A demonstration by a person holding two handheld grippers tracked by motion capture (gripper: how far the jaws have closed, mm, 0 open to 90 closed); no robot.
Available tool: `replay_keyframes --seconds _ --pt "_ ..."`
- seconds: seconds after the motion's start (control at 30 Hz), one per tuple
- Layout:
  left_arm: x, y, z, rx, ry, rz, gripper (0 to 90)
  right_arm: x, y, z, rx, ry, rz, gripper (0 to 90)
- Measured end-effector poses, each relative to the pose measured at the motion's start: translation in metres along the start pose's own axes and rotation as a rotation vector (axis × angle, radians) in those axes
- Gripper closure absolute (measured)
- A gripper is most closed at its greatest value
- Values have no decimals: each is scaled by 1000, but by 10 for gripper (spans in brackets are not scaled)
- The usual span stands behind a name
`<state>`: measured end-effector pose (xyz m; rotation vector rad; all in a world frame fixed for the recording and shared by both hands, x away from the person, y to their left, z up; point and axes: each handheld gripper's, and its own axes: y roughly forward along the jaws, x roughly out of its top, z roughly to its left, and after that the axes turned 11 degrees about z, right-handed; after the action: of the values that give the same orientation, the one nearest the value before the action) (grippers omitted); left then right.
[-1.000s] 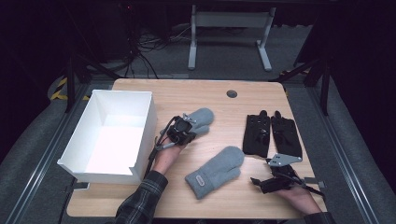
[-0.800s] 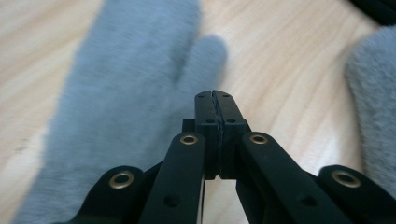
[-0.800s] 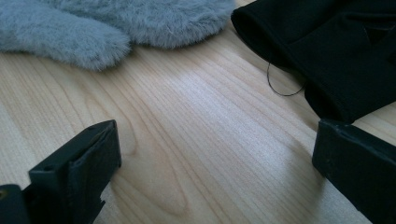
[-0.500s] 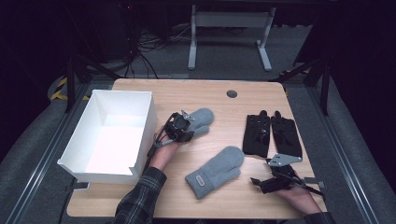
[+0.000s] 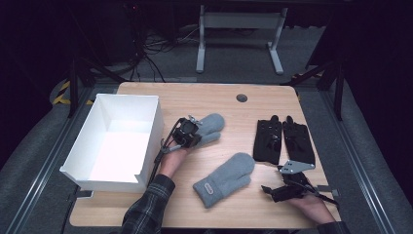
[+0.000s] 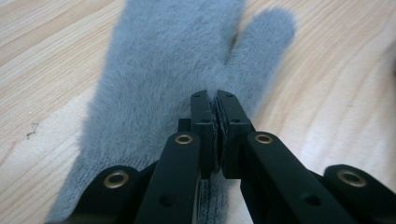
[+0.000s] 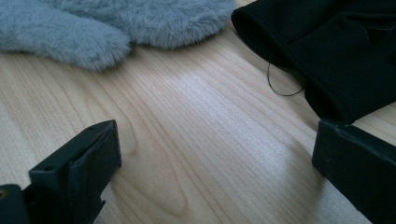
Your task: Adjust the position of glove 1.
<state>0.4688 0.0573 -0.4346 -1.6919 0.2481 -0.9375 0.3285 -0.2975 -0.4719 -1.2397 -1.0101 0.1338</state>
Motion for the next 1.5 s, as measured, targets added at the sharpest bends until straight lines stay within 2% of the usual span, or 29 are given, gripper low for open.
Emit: replay_keyframes --seconds 0.1,0.17,0.23,0.3,0.33,0.43,0.47,0.5,0.63,0.67,0.73,0.77,0.83,0.87,0.9,0.97,1.03,1.1,1.2,1.27,1.3,1.37,1.5 --pt "1 -2 -10 -43 -12 -10 872 0 0 0 0 0 0 14" --pt "3 -2 -18 -68 -6 -19 872 0 0 0 0 0 0 15" --pt "5 -2 -28 -79 14 -15 870 0 0 0 0 0 0 14" --pt "7 -1 -38 -80 45 -15 866 0 0 0 0 0 0 14" --pt "8 1 -47 -94 71 -16 854 0 0 0 0 0 0 15" --pt "9 3 -53 -91 90 -34 821 0 0 0 0 0 0 14" --pt "10 3 -54 -89 102 -46 763 0 0 0 0 0 0 14" --pt "11 1 -54 -73 108 -56 685 0 0 0 0 -1 0 14" --pt "18 -3 -51 -18 155 -69 519 0 0 0 1 -2 0 15" --pt "21 -4 -48 -20 165 -62 488 0 0 0 2 -1 0 14" --pt "22 -4 -47 -28 164 -67 450 0 0 0 1 -2 0 14" --pt "26 -2 -43 -9 182 -60 414 0 0 0 2 -2 0 15" --pt "28 0 -41 -8 190 -53 396 0 0 0 2 -3 0 15" --pt "29 3 -39 -13 183 -60 354 0 0 0 2 -3 0 15" --pt "30 5 -39 -26 187 -52 354 0 0 0 2 -3 0 15" --pt "32 13 -38 -19 198 -25 338 0 0 0 3 -4 -1 17" --pt "33 19 -36 -27 199 1 353 0 0 0 3 -5 -1 17" --pt "33 26 -34 -37 216 25 408 0 0 0 3 -5 -1 19" --pt "32 29 -30 -76 204 32 551 0 0 0 5 -7 -2 21" --pt "32 29 -31 -76 202 36 668 0 0 0 6 -8 -3 28" --pt "32 28 -31 -80 200 35 668 0 0 0 6 -8 -3 28" --pt "33 26 -31 -87 181 35 765 0 0 1 8 -11 -6 37" --pt "34 22 -29 -105 148 32 800 0 0 1 8 -12 -7 40"
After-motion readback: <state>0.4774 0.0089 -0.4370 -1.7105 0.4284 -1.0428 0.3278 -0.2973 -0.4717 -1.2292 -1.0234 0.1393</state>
